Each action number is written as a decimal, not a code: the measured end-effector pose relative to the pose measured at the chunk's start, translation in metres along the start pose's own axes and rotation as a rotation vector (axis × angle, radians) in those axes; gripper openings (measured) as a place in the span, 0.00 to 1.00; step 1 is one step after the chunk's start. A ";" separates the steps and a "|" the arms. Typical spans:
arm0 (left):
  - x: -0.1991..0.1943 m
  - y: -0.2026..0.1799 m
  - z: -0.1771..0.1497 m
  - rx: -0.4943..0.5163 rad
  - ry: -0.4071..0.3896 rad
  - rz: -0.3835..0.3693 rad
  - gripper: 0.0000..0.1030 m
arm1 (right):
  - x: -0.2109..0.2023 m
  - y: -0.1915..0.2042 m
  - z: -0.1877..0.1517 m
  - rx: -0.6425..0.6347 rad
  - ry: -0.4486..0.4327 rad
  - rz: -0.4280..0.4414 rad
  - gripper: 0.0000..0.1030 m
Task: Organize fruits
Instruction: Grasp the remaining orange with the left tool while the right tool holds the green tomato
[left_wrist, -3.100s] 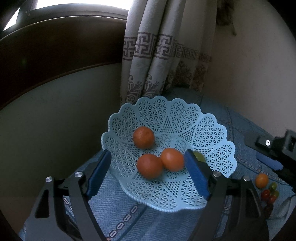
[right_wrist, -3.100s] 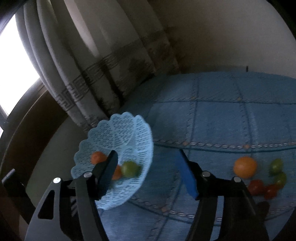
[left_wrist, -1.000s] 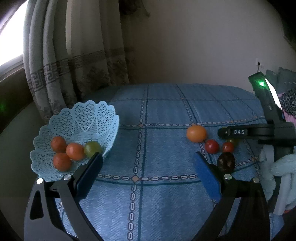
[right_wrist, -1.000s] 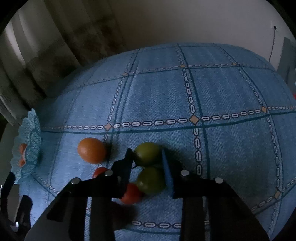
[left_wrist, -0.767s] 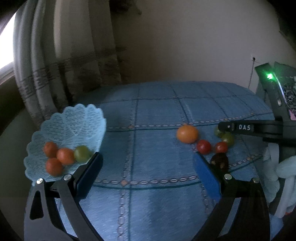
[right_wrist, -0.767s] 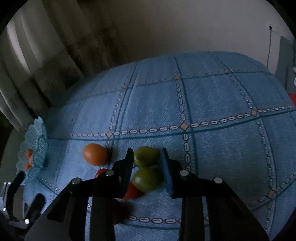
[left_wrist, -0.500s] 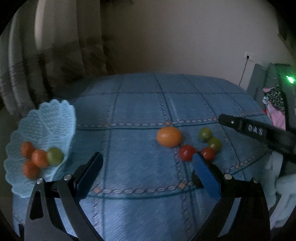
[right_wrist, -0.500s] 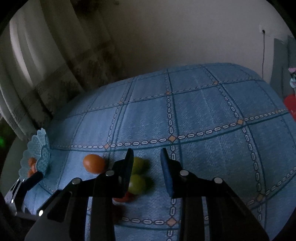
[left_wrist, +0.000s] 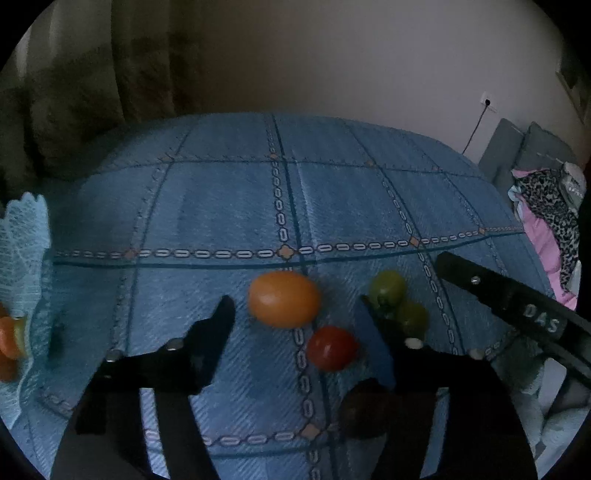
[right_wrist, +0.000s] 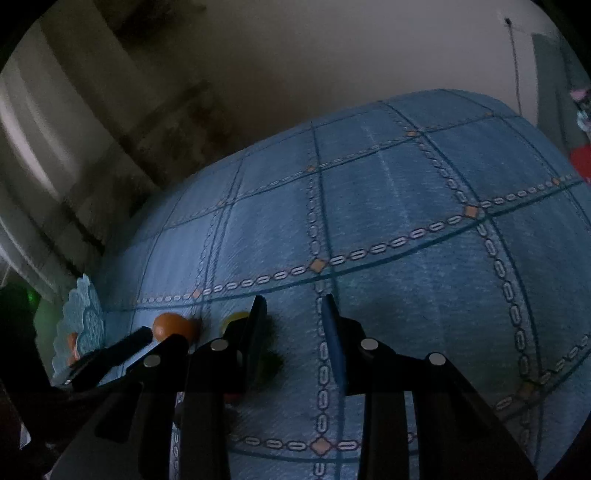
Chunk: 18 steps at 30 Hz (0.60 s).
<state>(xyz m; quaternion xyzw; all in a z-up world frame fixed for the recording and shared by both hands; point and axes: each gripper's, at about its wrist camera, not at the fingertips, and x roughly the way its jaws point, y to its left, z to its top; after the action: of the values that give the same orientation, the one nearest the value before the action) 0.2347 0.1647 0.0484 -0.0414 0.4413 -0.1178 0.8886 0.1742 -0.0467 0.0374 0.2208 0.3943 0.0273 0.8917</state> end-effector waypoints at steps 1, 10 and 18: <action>0.003 0.001 0.002 -0.009 0.001 0.003 0.57 | 0.000 -0.002 0.000 0.006 0.000 0.000 0.31; -0.002 0.027 0.002 -0.090 -0.023 -0.028 0.42 | 0.004 0.008 -0.007 -0.036 -0.022 -0.003 0.38; -0.028 0.036 0.005 -0.108 -0.113 0.034 0.42 | 0.012 0.029 -0.016 -0.141 -0.044 -0.027 0.48</action>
<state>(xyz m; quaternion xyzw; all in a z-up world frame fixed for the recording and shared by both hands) 0.2287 0.2064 0.0674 -0.0882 0.3969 -0.0761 0.9104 0.1749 -0.0121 0.0318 0.1528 0.3744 0.0383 0.9138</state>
